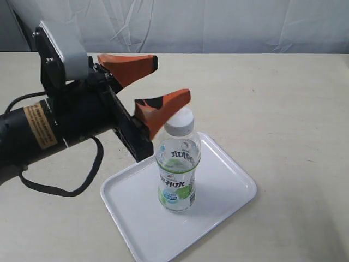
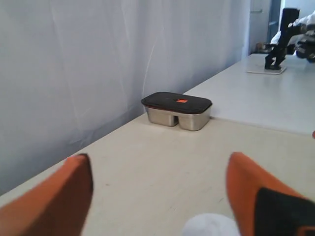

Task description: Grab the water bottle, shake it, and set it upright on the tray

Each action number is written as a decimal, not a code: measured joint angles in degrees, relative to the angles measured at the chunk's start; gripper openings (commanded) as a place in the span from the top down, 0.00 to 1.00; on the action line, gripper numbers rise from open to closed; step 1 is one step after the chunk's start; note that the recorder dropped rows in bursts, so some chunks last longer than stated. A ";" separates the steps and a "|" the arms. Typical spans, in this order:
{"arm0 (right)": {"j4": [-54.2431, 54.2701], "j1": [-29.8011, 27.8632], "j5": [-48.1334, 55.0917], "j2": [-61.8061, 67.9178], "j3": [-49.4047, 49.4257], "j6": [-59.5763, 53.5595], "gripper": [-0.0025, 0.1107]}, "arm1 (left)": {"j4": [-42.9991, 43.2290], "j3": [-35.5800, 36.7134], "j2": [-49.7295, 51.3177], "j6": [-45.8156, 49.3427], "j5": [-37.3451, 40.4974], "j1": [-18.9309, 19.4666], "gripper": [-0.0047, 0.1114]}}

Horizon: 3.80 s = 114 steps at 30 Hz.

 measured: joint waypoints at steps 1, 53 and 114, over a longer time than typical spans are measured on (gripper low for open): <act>0.00 0.00 0.00 0.00 0.00 0.00 0.95 | 0.00 0.00 -1.94 0.11 2.55 0.00 0.71; 0.02 0.00 0.00 0.00 0.00 0.00 0.95 | -26.32 20.20 -77.46 5.36 69.63 39.07 0.94; 0.02 0.00 0.00 0.00 0.00 0.00 0.95 | -28.27 28.63 -77.56 19.97 59.25 39.34 0.94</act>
